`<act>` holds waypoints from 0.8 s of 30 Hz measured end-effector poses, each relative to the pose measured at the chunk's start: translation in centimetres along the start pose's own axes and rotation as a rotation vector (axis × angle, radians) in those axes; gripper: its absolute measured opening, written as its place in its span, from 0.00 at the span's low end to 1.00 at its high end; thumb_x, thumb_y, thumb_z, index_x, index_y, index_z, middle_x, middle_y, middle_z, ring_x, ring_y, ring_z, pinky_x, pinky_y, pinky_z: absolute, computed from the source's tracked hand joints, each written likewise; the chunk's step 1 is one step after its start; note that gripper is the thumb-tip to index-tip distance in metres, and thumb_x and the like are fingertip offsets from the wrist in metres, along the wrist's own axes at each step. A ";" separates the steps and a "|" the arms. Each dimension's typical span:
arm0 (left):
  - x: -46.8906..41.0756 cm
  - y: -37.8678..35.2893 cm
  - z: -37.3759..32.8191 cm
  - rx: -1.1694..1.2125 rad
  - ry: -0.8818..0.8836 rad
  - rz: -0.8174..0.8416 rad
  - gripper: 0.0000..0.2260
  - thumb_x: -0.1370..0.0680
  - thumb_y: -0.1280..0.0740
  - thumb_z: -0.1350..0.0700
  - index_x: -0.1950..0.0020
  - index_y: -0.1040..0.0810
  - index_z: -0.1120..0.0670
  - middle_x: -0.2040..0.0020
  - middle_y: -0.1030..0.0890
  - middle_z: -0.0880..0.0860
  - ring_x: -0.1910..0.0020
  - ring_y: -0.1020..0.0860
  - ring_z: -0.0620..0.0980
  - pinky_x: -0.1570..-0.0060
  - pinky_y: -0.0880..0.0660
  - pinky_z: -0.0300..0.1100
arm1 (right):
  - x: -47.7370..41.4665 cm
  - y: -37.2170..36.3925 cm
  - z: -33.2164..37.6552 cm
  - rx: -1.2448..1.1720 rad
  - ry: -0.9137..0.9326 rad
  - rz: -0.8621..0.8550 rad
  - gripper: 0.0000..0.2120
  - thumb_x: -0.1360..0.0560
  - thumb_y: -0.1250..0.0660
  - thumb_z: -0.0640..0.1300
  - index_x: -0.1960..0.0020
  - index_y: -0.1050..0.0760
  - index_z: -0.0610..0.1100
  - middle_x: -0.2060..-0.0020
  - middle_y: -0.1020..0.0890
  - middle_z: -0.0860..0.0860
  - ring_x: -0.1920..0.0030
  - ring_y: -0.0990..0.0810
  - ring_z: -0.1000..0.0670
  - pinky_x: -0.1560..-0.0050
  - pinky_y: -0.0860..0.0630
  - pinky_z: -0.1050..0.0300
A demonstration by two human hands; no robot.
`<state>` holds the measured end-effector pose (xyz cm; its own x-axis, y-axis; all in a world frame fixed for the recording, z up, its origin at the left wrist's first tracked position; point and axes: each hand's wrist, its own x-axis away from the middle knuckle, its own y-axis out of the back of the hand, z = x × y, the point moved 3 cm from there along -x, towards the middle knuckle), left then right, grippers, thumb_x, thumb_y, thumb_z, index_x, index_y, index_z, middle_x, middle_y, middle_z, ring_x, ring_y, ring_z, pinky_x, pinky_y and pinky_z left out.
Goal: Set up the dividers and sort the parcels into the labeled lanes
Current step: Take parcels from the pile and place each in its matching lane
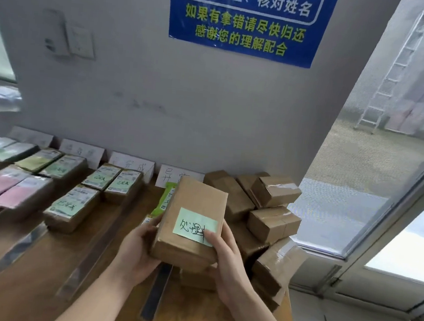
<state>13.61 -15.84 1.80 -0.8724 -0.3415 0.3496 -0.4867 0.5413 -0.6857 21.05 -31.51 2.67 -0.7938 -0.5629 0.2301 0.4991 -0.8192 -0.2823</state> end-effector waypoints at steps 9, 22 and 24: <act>4.6 4.2 -6.4 -0.406 -0.221 -0.059 0.25 0.27 0.38 0.41 0.33 0.24 0.51 0.43 0.16 0.57 0.42 0.19 0.57 0.43 0.23 0.52 | 0.0 -9.0 0.0 0.013 0.037 -0.021 0.32 0.32 0.25 0.50 0.31 0.34 0.59 0.48 0.16 0.50 0.51 0.16 0.51 0.61 0.19 0.61; 9.4 18.2 -19.9 -0.434 -0.286 -0.189 0.14 0.18 0.40 0.51 0.33 0.25 0.45 0.44 0.16 0.55 0.41 0.20 0.56 0.42 0.23 0.53 | -1.2 -28.4 -5.1 0.085 0.090 -0.013 0.31 0.28 0.27 0.52 0.27 0.33 0.53 0.44 0.18 0.49 0.46 0.18 0.50 0.55 0.19 0.57; 10.1 20.3 -22.1 -0.444 -0.301 -0.208 0.13 0.17 0.41 0.52 0.33 0.25 0.45 0.45 0.16 0.54 0.43 0.20 0.54 0.47 0.21 0.48 | -1.6 -31.7 -6.0 0.094 0.094 -0.008 0.30 0.26 0.28 0.52 0.27 0.33 0.53 0.43 0.19 0.49 0.46 0.19 0.50 0.56 0.20 0.57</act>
<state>-6.05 8.70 5.51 -0.7365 -0.6440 0.2069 -0.6758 0.6876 -0.2654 4.41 -3.99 5.67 -0.8250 -0.5469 0.1423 0.5191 -0.8330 -0.1915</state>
